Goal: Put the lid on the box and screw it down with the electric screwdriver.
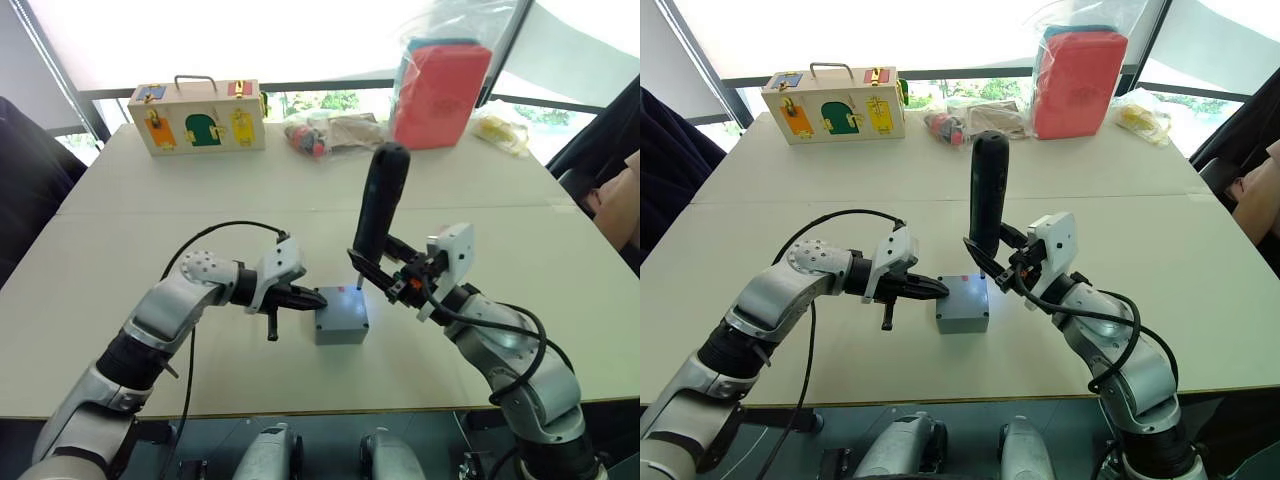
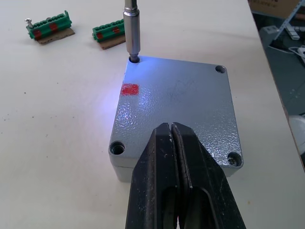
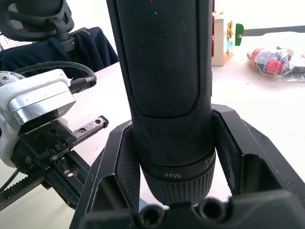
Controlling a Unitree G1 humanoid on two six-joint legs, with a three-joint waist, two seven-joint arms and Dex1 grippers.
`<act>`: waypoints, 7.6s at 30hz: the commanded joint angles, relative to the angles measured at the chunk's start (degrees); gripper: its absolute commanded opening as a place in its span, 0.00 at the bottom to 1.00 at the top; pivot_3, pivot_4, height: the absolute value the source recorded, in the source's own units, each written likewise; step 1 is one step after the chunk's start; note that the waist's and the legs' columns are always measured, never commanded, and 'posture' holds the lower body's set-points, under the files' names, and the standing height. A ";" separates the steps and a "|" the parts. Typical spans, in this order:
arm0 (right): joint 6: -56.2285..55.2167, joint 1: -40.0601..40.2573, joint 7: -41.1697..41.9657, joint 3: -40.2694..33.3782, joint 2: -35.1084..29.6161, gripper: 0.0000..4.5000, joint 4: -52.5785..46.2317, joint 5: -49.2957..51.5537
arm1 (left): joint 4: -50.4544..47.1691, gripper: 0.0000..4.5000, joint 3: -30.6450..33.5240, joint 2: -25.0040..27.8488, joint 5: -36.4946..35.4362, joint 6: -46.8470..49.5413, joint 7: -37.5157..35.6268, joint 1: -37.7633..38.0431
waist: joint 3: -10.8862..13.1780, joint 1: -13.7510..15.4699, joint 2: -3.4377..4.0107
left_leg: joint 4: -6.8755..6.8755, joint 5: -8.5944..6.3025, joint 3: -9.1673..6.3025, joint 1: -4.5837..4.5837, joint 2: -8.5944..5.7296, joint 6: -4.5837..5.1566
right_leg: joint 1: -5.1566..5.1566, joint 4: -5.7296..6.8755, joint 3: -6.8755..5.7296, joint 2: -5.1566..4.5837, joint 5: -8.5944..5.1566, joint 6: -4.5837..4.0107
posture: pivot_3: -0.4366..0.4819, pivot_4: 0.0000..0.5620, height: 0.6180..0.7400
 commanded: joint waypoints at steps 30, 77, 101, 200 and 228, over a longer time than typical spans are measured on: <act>36.07 -35.35 -16.05 -27.42 -17.21 0.40 16.25 49.69 | 2.42 0.00 8.83 -4.15 -6.54 2.50 1.72 -1.71 | 0.38 -0.04 0.22 | -0.63 0.07 -0.03 -0.25 0.02 -0.10 | -0.09 -0.48 -0.06 -0.21 0.16 -0.06 | 0.48 0.27 1.00; 53.02 -35.97 5.54 -4.45 -45.39 0.99 35.60 29.59 | -6.55 0.00 11.13 8.56 -8.48 5.45 0.51 7.79 | 0.89 -0.14 0.51 | -0.51 0.25 0.11 -1.08 0.01 -0.06 | -0.75 -0.63 -0.21 0.02 0.47 -0.08 | 0.48 0.27 1.00; 31.41 -7.66 11.24 5.40 -23.33 0.99 -5.26 19.89 | 13.26 0.00 -0.30 -4.26 5.53 -9.64 -0.11 -2.24 | 0.88 0.18 0.32 | -0.37 0.27 0.01 -1.04 -0.06 -0.10 | -0.64 -0.55 -0.22 -0.02 0.53 0.04 | 0.48 0.27 1.00; 5.72 -8.12 29.65 -1.54 -30.94 0.99 8.77 -4.16 | 1.91 0.00 0.46 -3.89 1.04 -3.34 -1.28 2.73 | 0.88 0.10 0.32 | 0.24 0.19 -0.07 -1.06 -0.03 -0.06 | -0.42 -0.45 -0.20 -0.08 0.51 0.04 | 0.48 0.27 1.00; -1.68 -11.05 29.58 -0.67 -28.09 0.99 14.69 -11.72 | 5.30 0.00 2.16 -5.99 0.19 -4.21 -1.69 1.19 | 0.87 0.09 0.32 | 0.25 0.20 -0.07 -1.05 -0.08 -0.05 | -0.40 -0.43 -0.27 0.00 0.52 0.05 | 0.48 0.27 1.00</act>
